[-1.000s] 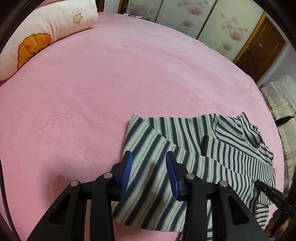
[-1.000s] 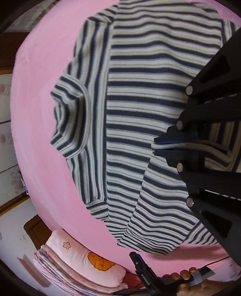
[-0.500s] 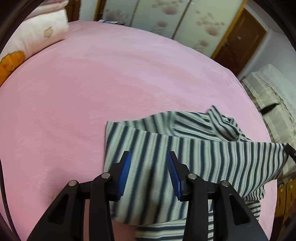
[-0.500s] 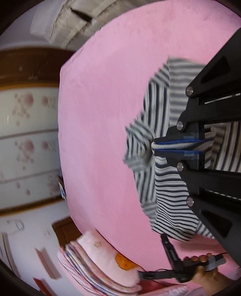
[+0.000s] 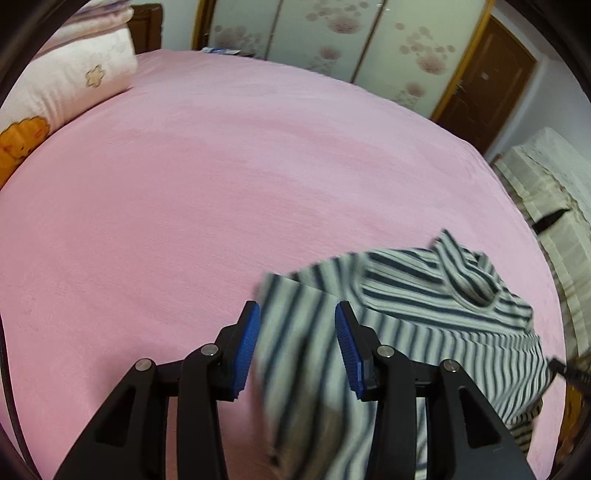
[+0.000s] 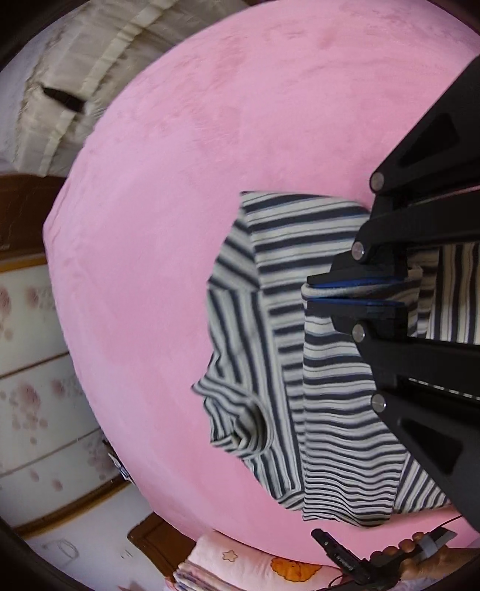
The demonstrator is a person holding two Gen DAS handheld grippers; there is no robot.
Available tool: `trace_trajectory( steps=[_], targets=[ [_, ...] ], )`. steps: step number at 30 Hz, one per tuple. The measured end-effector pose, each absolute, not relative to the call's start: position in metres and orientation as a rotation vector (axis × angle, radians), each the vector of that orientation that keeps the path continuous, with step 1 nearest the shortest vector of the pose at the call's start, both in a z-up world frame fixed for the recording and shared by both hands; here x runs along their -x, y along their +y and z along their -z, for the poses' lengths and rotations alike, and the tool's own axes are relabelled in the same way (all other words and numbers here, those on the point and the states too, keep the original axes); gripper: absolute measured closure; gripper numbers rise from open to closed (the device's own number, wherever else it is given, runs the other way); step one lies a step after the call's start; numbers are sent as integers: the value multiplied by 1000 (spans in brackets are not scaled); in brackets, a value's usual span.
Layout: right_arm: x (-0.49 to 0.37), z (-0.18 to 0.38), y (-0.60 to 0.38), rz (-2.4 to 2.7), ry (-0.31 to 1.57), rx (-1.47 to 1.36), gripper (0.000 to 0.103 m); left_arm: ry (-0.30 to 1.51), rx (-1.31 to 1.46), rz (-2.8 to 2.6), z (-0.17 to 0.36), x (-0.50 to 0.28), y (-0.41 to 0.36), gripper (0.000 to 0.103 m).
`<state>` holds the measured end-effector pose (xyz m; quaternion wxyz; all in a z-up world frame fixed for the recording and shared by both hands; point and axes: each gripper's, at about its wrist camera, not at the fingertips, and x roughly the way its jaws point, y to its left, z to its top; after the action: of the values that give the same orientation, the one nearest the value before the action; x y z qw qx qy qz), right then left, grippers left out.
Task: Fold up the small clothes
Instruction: 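Move the left tool to the shirt's side edge and grasp it, then fold the grasped side edge inward over the body with the left tool, then release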
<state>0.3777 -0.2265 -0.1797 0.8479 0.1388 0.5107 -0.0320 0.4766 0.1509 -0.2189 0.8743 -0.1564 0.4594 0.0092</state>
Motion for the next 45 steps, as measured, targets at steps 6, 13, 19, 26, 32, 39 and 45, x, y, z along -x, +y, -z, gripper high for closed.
trace_trajectory(
  steps=[6,13,19,26,32,39,45],
  targets=[
    [-374,196,-235,69,1091,-333,98,1058,400,-31,247,-495,178,60],
    [-376,205,-244,54,1092,-379,97,1109,405,80,268,-509,173,60],
    [-378,208,-244,43,1093,-363,97,1104,342,142,270,-526,161,67],
    [-379,214,-244,46,1098,-350,98,1050,174,138,259,-530,138,98],
    [-374,202,-237,73,1010,-257,98,887,72,79,228,-514,119,98],
    [-376,209,-250,125,981,-273,98,825,67,-10,226,-517,110,98],
    [-384,219,-248,127,984,-233,98,857,66,-57,242,-523,107,98]
  ],
)
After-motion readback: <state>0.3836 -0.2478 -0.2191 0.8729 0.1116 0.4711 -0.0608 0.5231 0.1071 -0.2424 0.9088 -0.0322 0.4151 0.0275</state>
